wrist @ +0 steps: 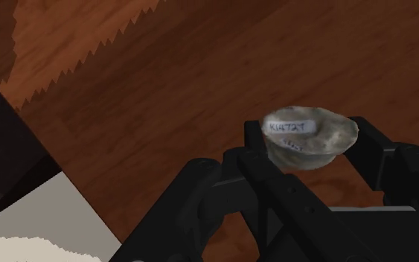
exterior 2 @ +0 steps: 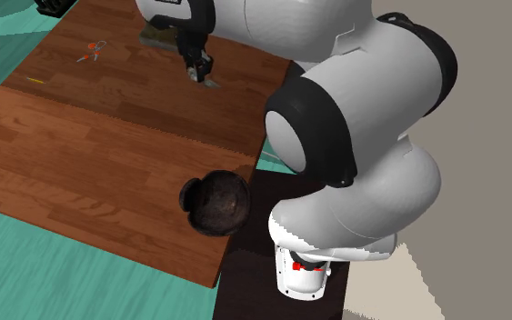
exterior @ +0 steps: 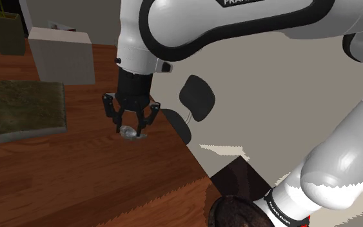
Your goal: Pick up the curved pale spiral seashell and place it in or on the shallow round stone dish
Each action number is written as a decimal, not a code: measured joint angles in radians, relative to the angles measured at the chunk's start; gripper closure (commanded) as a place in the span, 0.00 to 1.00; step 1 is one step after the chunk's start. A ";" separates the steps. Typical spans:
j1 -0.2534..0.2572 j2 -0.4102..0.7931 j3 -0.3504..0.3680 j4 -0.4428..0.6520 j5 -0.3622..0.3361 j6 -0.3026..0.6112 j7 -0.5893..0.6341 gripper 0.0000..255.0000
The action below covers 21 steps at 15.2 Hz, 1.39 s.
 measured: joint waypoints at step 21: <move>0.116 -0.604 -0.092 -0.385 0.335 -0.164 -0.122 1.00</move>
